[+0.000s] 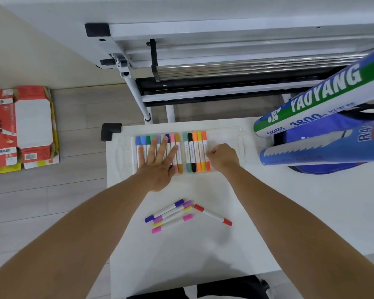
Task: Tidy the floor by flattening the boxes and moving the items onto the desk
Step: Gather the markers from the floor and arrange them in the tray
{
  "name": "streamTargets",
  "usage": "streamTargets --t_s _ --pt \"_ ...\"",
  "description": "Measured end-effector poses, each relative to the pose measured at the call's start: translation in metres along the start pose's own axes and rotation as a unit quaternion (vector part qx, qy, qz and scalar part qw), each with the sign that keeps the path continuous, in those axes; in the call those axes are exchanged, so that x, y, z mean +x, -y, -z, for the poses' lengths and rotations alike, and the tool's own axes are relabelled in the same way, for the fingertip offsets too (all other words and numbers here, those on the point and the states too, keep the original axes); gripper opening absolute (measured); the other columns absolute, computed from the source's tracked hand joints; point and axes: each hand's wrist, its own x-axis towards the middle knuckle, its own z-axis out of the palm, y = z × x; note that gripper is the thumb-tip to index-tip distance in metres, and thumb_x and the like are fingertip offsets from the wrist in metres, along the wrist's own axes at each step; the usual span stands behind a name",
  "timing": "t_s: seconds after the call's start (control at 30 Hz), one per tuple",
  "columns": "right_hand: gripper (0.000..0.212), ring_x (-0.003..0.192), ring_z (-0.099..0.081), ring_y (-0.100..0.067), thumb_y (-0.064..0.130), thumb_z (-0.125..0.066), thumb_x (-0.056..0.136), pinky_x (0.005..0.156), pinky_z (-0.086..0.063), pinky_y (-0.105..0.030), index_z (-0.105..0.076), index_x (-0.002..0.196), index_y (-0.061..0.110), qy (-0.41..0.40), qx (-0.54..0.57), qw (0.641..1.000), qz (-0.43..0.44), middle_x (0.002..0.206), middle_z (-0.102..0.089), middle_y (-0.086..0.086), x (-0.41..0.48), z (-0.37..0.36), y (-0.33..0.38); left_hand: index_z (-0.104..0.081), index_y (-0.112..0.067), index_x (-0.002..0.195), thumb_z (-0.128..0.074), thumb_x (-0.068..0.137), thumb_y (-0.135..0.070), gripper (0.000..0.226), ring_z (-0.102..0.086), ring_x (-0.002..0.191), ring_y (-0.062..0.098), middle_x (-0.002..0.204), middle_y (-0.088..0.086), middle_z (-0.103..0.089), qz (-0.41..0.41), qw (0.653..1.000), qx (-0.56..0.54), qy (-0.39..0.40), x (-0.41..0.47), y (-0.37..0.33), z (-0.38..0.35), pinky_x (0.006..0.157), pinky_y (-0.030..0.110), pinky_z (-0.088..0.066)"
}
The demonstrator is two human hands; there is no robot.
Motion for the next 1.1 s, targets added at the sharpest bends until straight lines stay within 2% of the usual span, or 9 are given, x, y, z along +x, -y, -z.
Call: streamTargets --t_s 0.2,0.3,0.37,0.47,0.7,0.8,0.9,1.0,1.1 --pt "0.028 0.075 -0.061 -0.018 0.045 -0.059 0.093 0.071 -0.051 -0.028 -0.057 0.089 0.017 -0.013 -0.03 0.999 -0.022 0.078 -0.058 0.001 -0.005 0.007 0.009 0.039 -0.037 0.145 -0.01 0.101 -0.062 0.07 0.05 0.135 0.026 0.146 -0.003 0.055 -0.002 1.0 -0.003 -0.006 0.0 0.0 -0.001 0.114 0.064 0.018" --pt "0.023 0.076 -0.062 -0.017 0.038 -0.056 0.096 0.073 -0.056 -0.03 -0.061 0.087 0.018 -0.055 -0.033 0.997 0.036 0.083 -0.063 0.0 -0.02 0.006 0.002 0.039 -0.037 0.144 -0.008 0.1 -0.062 0.07 0.051 0.134 0.026 0.145 -0.003 0.056 -0.002 1.0 0.002 -0.006 -0.001 0.0 0.0 0.113 0.064 0.019" --pt "0.018 0.079 -0.06 -0.014 0.032 -0.054 0.097 0.07 -0.051 -0.025 -0.063 0.091 0.018 -0.075 0.001 0.993 0.095 0.088 -0.062 0.003 -0.037 0.006 -0.009 0.04 -0.036 0.144 -0.007 0.1 -0.062 0.069 0.052 0.133 0.027 0.145 -0.002 0.057 0.002 1.0 0.006 -0.004 -0.001 0.0 0.0 0.113 0.063 0.02" --pt "0.017 0.08 -0.056 -0.01 0.034 -0.056 0.096 0.071 -0.044 -0.02 -0.063 0.1 0.019 -0.032 0.022 0.985 0.167 0.091 -0.057 0.007 -0.071 0.005 -0.03 0.04 -0.036 0.144 -0.007 0.101 -0.062 0.069 0.052 0.133 0.027 0.144 -0.002 0.057 0.003 1.0 0.002 -0.002 -0.001 -0.001 0.001 0.113 0.063 0.02" --pt "0.041 0.092 -0.058 -0.017 0.053 -0.067 0.083 0.081 -0.049 -0.027 -0.06 0.108 0.023 0.08 -0.12 0.962 0.231 0.11 -0.06 0.004 -0.119 -0.02 -0.08 0.037 -0.036 0.146 -0.011 0.102 -0.058 0.069 0.049 0.135 0.028 0.146 -0.001 0.055 0.021 1.0 -0.001 -0.013 -0.005 -0.005 0.003 0.114 0.064 0.018" --pt "0.043 0.104 -0.056 -0.023 0.047 -0.067 0.085 0.085 -0.044 -0.033 -0.055 0.115 0.019 0.091 -0.191 0.945 0.248 0.117 -0.056 -0.001 -0.128 -0.032 -0.089 0.025 -0.034 0.153 -0.018 0.104 -0.052 0.067 0.042 0.141 0.03 0.156 0.003 0.043 0.028 0.998 -0.02 -0.053 -0.007 -0.015 0.004 0.118 0.06 0.015" --pt "0.036 0.11 -0.055 -0.028 0.038 -0.063 0.091 0.088 -0.044 -0.036 -0.057 0.116 0.013 0.084 -0.217 0.941 0.247 0.121 -0.054 -0.006 -0.13 -0.042 -0.093 0.026 -0.036 0.153 -0.016 0.105 -0.049 0.065 0.039 0.143 0.031 0.157 0.004 0.042 0.01 0.996 -0.015 -0.086 -0.007 -0.031 0.006 0.119 0.059 0.011" --pt "0.027 0.101 -0.059 -0.028 0.034 -0.057 0.094 0.078 -0.047 -0.034 -0.061 0.108 0.01 0.077 -0.184 0.954 0.222 0.113 -0.056 -0.005 -0.127 -0.04 -0.091 0.03 -0.042 0.149 -0.011 0.104 -0.056 0.062 0.044 0.14 0.029 0.152 0.001 0.048 -0.005 0.998 -0.015 -0.061 0.0 -0.044 0.007 0.117 0.061 0.015" --pt "0.025 0.083 -0.06 -0.025 0.035 -0.054 0.094 0.066 -0.045 -0.03 -0.061 0.089 0.012 0.038 -0.074 0.979 0.186 0.096 -0.058 -0.004 -0.111 -0.027 -0.085 0.034 -0.042 0.147 -0.011 0.103 -0.058 0.065 0.05 0.134 0.028 0.146 0.0 0.056 0.006 1.0 -0.012 -0.027 0.007 -0.048 0.007 0.114 0.062 0.019"
